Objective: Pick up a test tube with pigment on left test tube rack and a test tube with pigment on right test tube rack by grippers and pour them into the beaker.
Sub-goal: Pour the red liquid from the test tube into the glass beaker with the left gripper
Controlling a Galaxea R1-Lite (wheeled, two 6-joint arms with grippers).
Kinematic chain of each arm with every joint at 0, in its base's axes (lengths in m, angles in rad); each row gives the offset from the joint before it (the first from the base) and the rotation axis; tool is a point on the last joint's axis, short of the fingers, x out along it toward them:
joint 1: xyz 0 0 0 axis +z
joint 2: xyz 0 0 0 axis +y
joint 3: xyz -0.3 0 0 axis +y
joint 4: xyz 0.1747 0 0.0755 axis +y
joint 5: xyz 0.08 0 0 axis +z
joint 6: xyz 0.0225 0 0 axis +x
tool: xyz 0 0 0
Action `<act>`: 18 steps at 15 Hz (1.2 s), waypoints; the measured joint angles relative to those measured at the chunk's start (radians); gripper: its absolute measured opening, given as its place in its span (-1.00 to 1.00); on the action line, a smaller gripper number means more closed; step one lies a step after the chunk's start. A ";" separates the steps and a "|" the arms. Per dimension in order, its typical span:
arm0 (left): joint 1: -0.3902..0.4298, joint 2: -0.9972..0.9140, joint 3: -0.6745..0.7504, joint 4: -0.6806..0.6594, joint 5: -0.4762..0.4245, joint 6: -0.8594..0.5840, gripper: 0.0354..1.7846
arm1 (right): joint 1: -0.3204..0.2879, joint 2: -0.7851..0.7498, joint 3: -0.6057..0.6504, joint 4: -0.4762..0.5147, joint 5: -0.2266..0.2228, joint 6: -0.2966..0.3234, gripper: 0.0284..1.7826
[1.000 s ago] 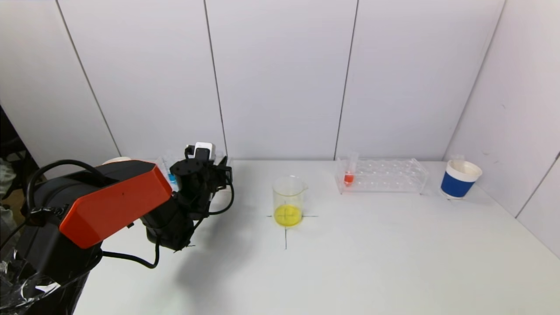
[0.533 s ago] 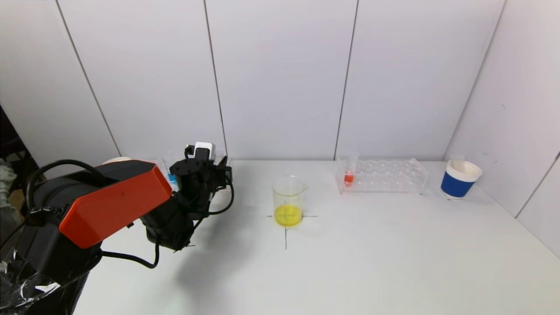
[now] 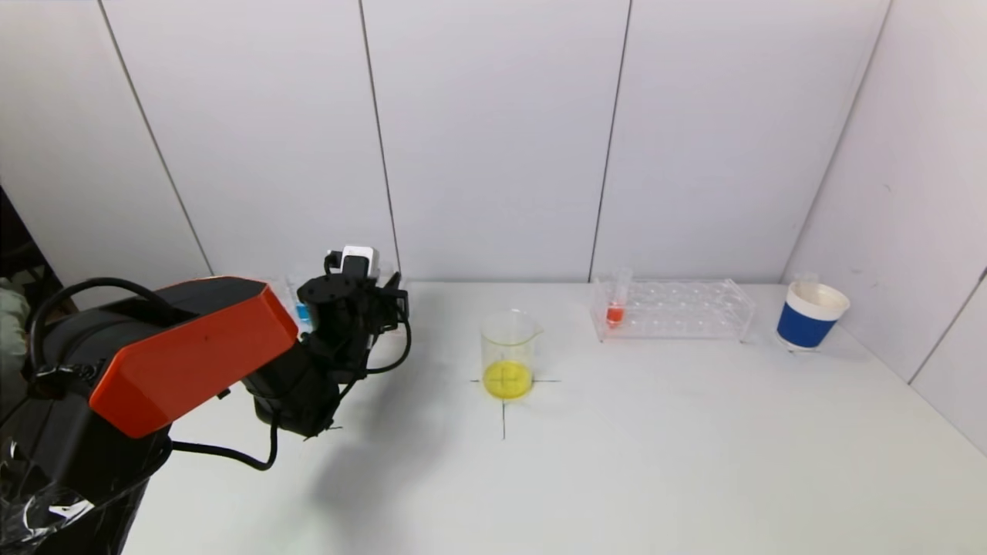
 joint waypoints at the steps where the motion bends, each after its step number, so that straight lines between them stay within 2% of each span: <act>1: 0.000 -0.011 -0.009 0.013 0.001 0.000 -0.54 | 0.000 0.000 0.000 0.000 0.000 0.000 0.99; 11: -0.001 -0.144 -0.090 0.174 0.004 0.000 -0.54 | 0.000 0.000 0.000 0.000 0.000 0.000 0.99; 18: -0.006 -0.244 -0.230 0.412 -0.003 0.002 -0.54 | 0.000 0.000 0.000 0.000 0.000 0.001 0.99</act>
